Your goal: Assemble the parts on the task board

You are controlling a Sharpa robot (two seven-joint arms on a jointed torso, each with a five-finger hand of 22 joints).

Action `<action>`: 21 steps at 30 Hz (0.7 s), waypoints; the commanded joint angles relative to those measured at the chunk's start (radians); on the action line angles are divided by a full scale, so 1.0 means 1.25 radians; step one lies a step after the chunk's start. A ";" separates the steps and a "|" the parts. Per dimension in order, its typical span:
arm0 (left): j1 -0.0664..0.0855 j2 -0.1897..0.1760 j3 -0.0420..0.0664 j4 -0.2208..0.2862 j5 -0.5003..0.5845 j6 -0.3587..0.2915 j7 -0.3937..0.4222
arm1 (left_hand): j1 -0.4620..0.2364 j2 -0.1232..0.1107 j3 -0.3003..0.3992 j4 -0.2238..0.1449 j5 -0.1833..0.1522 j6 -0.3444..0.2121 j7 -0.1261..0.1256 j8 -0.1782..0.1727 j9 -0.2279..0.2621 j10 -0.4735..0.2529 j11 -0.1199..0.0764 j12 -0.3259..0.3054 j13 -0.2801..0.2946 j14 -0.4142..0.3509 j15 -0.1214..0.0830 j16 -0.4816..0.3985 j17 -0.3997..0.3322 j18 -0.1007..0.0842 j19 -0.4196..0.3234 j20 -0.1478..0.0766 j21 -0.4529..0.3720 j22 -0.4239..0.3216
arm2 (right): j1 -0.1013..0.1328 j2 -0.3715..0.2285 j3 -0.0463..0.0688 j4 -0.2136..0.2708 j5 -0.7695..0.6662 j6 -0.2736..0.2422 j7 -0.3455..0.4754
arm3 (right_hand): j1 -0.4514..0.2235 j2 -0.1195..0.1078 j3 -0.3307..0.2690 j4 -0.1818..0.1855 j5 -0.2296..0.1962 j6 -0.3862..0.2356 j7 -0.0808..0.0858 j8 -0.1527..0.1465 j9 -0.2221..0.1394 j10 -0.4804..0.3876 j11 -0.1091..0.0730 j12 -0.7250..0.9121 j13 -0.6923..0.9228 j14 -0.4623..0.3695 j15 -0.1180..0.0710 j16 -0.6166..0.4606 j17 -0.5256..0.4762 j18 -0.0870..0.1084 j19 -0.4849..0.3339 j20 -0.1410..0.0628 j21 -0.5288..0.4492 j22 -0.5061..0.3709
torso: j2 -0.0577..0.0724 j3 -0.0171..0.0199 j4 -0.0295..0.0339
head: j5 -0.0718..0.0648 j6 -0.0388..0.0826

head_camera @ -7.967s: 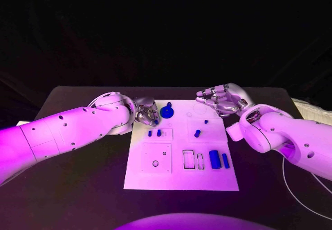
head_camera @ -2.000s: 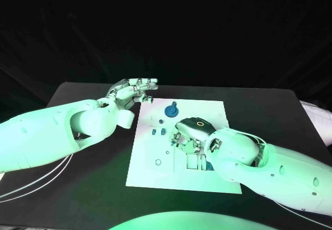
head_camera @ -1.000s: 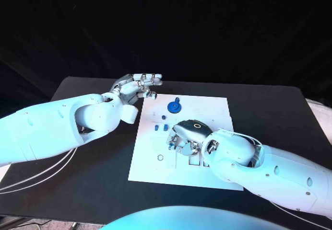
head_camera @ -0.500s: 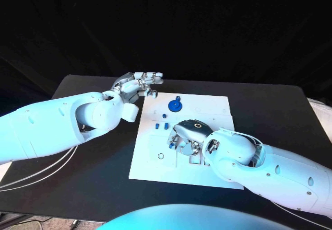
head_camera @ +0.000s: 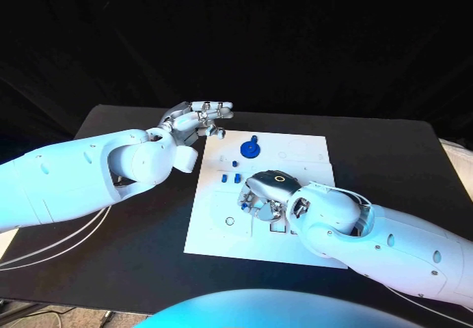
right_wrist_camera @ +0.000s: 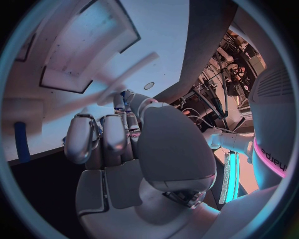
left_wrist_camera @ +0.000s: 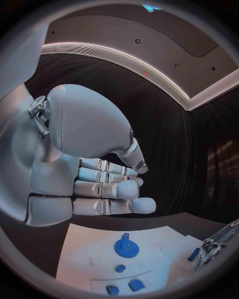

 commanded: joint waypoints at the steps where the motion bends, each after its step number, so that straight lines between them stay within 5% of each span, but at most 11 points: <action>1: 0.000 0.000 0.000 0.002 -0.006 0.016 0.001 | 0.010 -0.002 -0.003 -0.002 0.005 0.000 0.003 0.003 -0.001 -0.006 -0.001 0.006 0.001 -0.008 0.001 -0.006 -0.003 0.009 -0.003 0.001 -0.005 -0.001 | -0.004 0.000 -0.007 -0.008 -0.018 0.028 -0.011 | -0.013 -0.003 0.002 -0.005 0.003 -0.008 0.004 -0.004 -0.002 -0.008 0.004 -0.003 -0.002 0.025 0.008 0.001 -0.001 0.004 0.001 0.008 -0.002 -0.002 | 0.000 0.0002 -0.0006 | 0.002 -0.001; 9: 0.000 0.000 0.000 0.001 -0.008 0.017 -0.001 | 0.010 -0.002 -0.003 -0.002 0.005 -0.001 0.003 0.003 -0.001 -0.007 -0.001 0.006 0.001 -0.009 0.001 -0.007 -0.004 0.009 -0.003 0.001 -0.005 -0.001 | -0.004 -0.002 -0.010 -0.008 -0.010 -0.011 -0.010 | -0.049 -0.031 -0.011 -0.008 0.010 -0.080 0.014 -0.006 -0.020 -0.111 0.028 -0.002 -0.004 0.018 0.029 -0.010 -0.019 0.009 -0.015 0.025 -0.017 -0.025 | -0.001 -0.0002 -0.0009 | 0.002 0.000; 12: 0.000 0.000 0.000 0.001 -0.008 0.018 -0.001 | 0.010 -0.002 -0.003 -0.003 0.005 -0.001 0.003 0.003 -0.001 -0.007 -0.001 0.006 0.001 -0.009 0.001 -0.008 -0.005 0.009 -0.003 0.001 -0.005 -0.002 | -0.004 -0.005 -0.011 -0.006 -0.010 -0.038 -0.014 | -0.051 -0.039 -0.029 -0.016 0.006 -0.128 0.008 -0.006 -0.027 -0.180 0.042 0.001 -0.003 0.011 0.041 -0.023 -0.036 0.015 -0.034 0.035 -0.037 -0.056 | -0.001 0.0004 -0.0011 | 0.000 0.001; 18: 0.000 -0.001 0.000 0.001 -0.008 0.020 -0.003 | 0.010 -0.002 -0.003 -0.003 0.005 -0.001 0.003 0.003 -0.001 -0.007 -0.001 0.006 0.001 -0.009 0.001 -0.008 -0.005 0.009 -0.003 0.001 -0.005 -0.002 | -0.004 -0.025 -0.010 0.017 -0.005 -0.087 -0.009 | -0.049 -0.043 -0.045 -0.022 0.007 -0.138 0.016 -0.004 -0.026 -0.191 0.043 0.011 0.000 0.008 0.042 -0.032 -0.049 0.019 -0.043 0.039 -0.048 -0.071 | 0.000 0.0008 -0.0003 | -0.003 0.004; 21: 0.000 -0.001 0.000 0.000 -0.008 0.020 -0.003 | 0.011 -0.002 -0.003 -0.003 0.005 -0.001 0.003 0.003 -0.001 -0.007 -0.001 0.006 0.001 -0.010 0.001 -0.008 -0.007 0.009 -0.003 0.001 -0.006 -0.002 | -0.005 -0.047 -0.001 0.042 0.002 -0.106 -0.009 | -0.046 -0.038 -0.050 -0.025 0.012 -0.131 0.018 -0.002 -0.024 -0.179 0.040 0.026 0.002 0.007 0.039 -0.036 -0.054 0.019 -0.041 0.037 -0.048 -0.071 | -0.001 0.0001 -0.0018 | -0.005 0.008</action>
